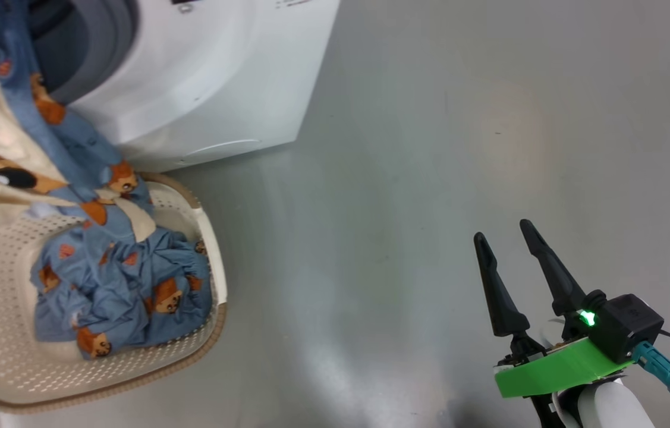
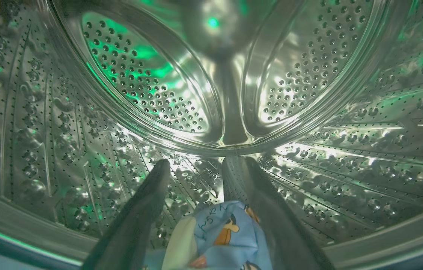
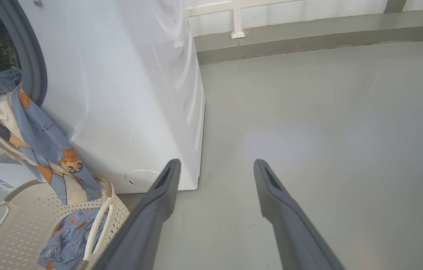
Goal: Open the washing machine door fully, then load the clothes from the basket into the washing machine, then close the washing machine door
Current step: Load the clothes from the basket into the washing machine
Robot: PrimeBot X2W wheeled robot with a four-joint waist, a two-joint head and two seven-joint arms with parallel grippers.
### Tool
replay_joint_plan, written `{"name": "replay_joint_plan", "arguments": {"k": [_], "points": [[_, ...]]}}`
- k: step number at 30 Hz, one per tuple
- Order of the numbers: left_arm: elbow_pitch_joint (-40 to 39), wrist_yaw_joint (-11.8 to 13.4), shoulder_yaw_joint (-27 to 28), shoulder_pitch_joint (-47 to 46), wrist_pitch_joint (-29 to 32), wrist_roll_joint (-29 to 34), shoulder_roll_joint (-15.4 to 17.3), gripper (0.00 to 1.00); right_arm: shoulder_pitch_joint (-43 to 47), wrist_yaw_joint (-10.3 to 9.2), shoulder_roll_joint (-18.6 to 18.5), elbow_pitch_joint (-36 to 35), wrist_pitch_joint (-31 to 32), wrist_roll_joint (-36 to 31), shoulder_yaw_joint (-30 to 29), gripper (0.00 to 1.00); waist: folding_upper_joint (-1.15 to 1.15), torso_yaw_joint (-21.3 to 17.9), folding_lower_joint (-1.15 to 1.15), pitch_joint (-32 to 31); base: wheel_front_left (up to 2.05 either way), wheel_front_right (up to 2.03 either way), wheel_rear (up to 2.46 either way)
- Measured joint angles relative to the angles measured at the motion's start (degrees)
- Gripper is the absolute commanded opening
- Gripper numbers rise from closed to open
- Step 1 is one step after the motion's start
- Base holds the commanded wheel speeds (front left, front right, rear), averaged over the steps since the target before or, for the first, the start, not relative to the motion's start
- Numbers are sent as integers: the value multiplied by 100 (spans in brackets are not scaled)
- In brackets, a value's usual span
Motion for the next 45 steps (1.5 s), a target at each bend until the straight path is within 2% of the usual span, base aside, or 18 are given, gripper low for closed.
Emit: {"name": "replay_joint_plan", "arguments": {"k": [6, 10, 16, 25, 34, 40, 45], "points": [[-522, -38, -54, 454, 0, 2, -290, 100, -12, 0, -8, 9, 0, -45, -140, 100, 0, 206, 0, -56, 0, 0, 0], [-960, -164, -252, 1105, 1, 59, -543, 100, -97, 0, -9, 11, 0, -154, -192, 100, 0, 390, 0, -133, 0, 0, 0], [-1941, -219, -323, 2085, 0, 15, -868, 100, -102, 0, -20, -9, 0, -257, -337, 100, 0, 708, 0, -245, 0, 0, 0], [-3396, -244, -370, 3796, 0, -102, -1107, 100, -201, 0, -35, -67, 0, -377, -514, 100, 0, 1133, 0, -308, 0, 0, 0], [-4399, -122, -524, 5160, 0, -360, -1191, 100, -203, 0, -120, -86, 0, -394, -576, 100, 0, 1289, 0, -352, 0, 0, 0], [-5176, 159, -567, 6163, 15, -627, -1204, 100, -185, 0, -121, -99, 0, -394, -637, 100, 0, 1298, 0, -430, 0, 0, 0], [-5695, 292, -699, 6639, 120, -701, -1203, 100, -175, 0, -121, -101, 0, -394, -688, 100, 0, 1337, 0, -457, 0, 0, 0]]}}
